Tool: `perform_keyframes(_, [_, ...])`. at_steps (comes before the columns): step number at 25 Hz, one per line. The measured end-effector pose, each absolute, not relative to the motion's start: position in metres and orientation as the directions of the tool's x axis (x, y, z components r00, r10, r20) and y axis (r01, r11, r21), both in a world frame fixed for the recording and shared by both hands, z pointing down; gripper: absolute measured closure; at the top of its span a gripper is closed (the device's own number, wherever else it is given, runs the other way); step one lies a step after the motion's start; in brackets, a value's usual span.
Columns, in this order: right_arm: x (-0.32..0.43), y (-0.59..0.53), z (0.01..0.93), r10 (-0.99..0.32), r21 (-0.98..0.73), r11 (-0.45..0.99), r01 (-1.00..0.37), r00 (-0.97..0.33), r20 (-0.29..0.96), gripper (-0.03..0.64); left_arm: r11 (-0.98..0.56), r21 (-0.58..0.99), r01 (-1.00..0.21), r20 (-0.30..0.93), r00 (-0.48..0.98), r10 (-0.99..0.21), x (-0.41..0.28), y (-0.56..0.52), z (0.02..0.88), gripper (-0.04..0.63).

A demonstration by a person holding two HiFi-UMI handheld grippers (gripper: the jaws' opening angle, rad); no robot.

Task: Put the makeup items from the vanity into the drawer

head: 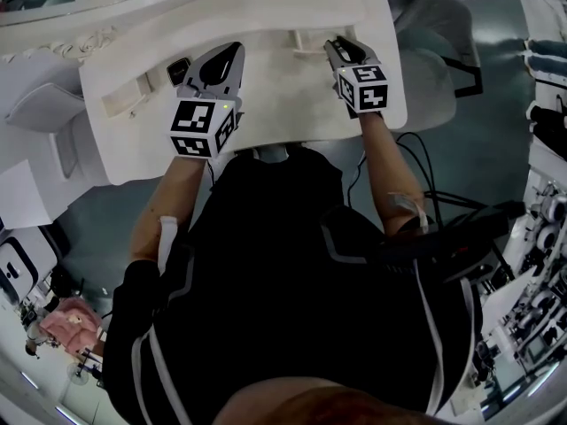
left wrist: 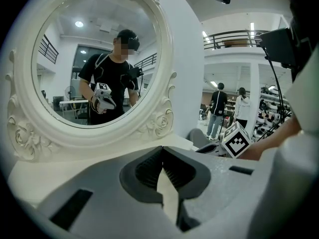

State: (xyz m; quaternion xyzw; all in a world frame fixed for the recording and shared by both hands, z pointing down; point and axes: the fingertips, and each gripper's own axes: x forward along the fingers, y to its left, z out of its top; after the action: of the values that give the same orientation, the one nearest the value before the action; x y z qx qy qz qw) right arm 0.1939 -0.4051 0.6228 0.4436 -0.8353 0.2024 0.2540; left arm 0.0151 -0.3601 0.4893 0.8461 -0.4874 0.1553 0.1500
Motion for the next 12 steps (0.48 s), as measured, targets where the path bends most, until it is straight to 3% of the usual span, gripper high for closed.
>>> perform_keyframes(12, [0.1903,-0.409,0.6287,-0.632,-0.094,0.534,-0.84,-0.471,0.615,0.511,-0.461,0.125,-0.879,0.419,0.468,-0.778,0.0106,-0.3547,0.4933,0.591])
